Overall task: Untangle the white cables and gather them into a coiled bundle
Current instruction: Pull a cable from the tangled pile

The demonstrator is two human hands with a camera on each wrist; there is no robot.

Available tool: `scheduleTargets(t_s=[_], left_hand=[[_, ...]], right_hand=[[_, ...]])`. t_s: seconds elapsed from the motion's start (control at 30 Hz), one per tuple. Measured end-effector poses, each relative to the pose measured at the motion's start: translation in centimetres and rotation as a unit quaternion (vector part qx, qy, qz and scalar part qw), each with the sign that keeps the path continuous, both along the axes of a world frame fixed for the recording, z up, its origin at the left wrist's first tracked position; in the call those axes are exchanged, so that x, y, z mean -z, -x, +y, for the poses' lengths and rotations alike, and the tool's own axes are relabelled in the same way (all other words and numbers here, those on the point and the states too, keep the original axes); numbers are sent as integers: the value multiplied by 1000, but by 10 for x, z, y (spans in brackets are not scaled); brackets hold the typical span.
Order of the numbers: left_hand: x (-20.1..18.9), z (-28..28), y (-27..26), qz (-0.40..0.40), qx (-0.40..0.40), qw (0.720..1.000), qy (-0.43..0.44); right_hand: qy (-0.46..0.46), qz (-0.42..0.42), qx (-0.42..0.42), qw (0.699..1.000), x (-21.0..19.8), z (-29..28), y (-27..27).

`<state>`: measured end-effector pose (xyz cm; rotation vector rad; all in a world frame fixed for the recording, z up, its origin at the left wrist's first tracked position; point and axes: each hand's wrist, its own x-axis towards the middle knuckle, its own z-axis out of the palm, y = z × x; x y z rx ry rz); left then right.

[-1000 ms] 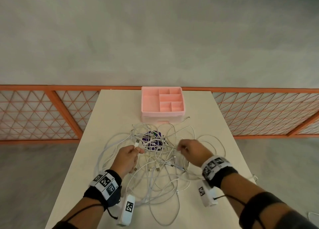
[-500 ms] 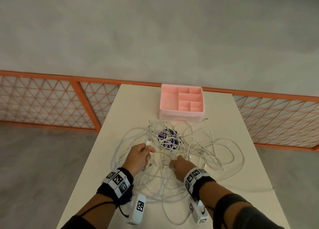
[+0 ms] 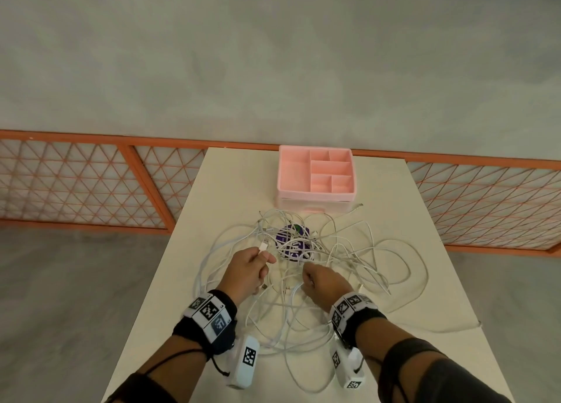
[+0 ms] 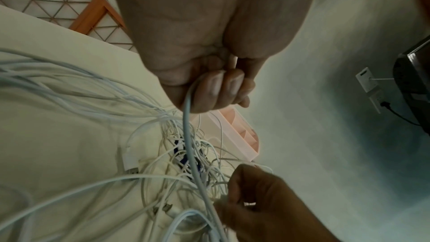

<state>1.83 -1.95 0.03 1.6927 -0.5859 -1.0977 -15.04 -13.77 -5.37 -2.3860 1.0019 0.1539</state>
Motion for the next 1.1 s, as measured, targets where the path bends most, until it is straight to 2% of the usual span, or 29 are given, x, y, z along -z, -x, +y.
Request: scheduleTargets(t_s=[0.13,0.33,0.5,0.67,0.8,0.97,1.03,1.1], left_hand=[[-9,-10,3,-10,0,999,39],[-24,-31,15,-28,30,993,108],[-32,-49,30,-23,33,992,123],[-39,-58,40,-26,50,987,150],[-43,-65,41,-28,59,986,157],[-54,-71,41,23,67,981,179],[-64,-70,38,46,47,979,195],[-77,-69,34,78,21,972,220]], right_hand=[[-20,-108,6,994,-28,-8,-4],[-60,-257,28,964,-86,-30,-14],[-80,-266,48,959,-115,-47,-12],[-32,-278,78,957,-118,-54,-4],[-34,-301,81,949,-124,-51,-6],[-116,-389,125,905,-126,-41,-15],[-199,-416,139,876,-126,-30,-16],[-289,-408,136,855,-126,-18,-17]])
